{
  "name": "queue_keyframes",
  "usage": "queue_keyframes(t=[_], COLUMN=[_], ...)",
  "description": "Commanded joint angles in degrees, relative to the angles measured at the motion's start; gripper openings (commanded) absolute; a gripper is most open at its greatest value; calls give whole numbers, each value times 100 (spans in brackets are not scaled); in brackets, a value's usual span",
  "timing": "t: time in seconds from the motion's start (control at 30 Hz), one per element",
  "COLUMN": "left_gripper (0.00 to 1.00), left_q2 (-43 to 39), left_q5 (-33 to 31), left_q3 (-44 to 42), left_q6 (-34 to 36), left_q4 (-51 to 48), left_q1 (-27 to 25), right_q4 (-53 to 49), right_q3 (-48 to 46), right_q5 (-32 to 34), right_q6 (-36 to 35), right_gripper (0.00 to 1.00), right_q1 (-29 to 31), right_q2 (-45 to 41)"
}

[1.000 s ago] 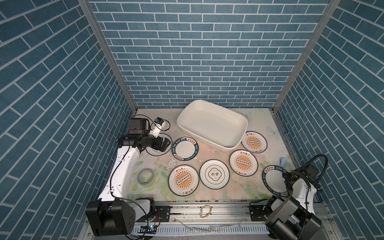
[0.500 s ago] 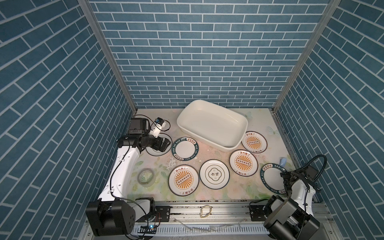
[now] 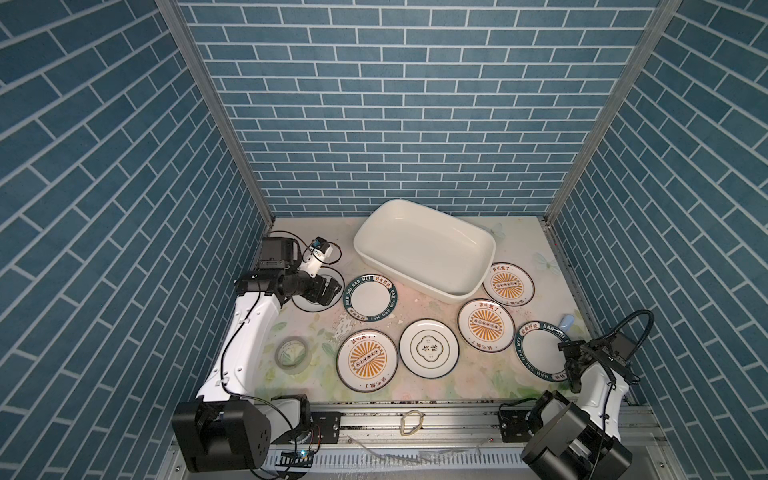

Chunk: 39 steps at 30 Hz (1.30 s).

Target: Place the plates into the plastic bin on the countertop

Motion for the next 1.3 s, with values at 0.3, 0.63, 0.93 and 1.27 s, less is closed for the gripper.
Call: queue_keyframes(t=[0.3,0.63,0.93,1.27], left_gripper=[99,99,100,100], left_q2=[48,44,29,171], left_q5=[46,41,83,619], left_q3=[-26,-46,-61,11], left_q6=[56,51,22,-396], left_q4=[-67,-66,-43,-88], left_q1=[-27,-27,-27,-35], right_q4=[220,329,330,351], right_q3=[-104,-171,-163,-146], right_q5=[-575,-817,-879,-958], right_q6=[-269,-304,-318,-310], right_gripper=[77,74,75,77], right_q1=[-11,-11,-11,-11], right_q2=[81,29,62,298])
